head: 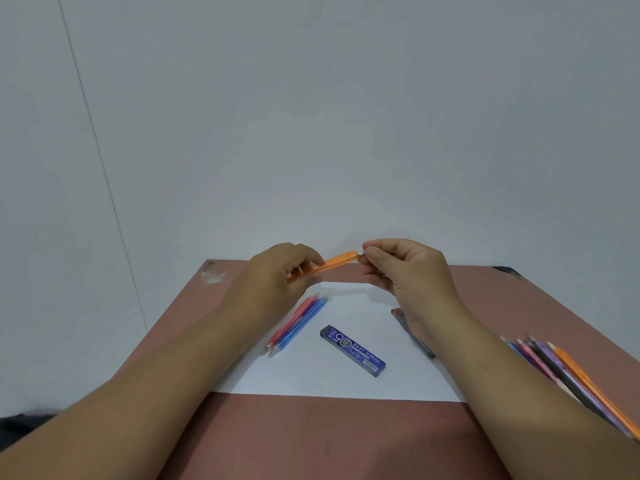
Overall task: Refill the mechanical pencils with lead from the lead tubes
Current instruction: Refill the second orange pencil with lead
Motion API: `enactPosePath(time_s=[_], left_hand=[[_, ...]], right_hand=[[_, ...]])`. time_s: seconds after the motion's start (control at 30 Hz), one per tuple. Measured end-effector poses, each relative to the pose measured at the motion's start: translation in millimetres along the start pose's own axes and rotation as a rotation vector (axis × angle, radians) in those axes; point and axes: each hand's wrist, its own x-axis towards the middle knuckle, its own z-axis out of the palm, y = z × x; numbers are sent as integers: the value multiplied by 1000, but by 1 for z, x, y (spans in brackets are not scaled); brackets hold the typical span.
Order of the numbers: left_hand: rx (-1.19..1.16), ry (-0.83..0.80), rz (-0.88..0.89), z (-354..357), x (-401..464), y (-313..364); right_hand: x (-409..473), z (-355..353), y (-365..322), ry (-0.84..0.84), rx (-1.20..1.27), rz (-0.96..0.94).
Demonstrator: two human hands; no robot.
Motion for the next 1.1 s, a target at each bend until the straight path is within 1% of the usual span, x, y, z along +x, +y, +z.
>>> enactPosePath(time_s=[0.2,0.33,0.5,0.7,0.83,0.93,1.0,1.1], left_hand=[[22,7,-1,0,1,1],[18,39,11,1,0,2],[17,72,23,0,0,5],[32,51,-21,0,-1,15],[1,36,-35,-1,-2,23],[-20,48,-15,2,-3,31],[-115,63,-39,2,-5,37],[-384,10,-130,-1,-8,45]], right_hand=[[1,0,3,-8,-22,4],[0,1,4,-22,-16,19],[-3,1,5,-34,24,67],[-3,2,4,-52,118,123],[-6,8,5,-149,189,187],[-8,14,4,-206,244,195],[-9,16,1,-180,371,197],[-5,12,-4,-121,583,247]])
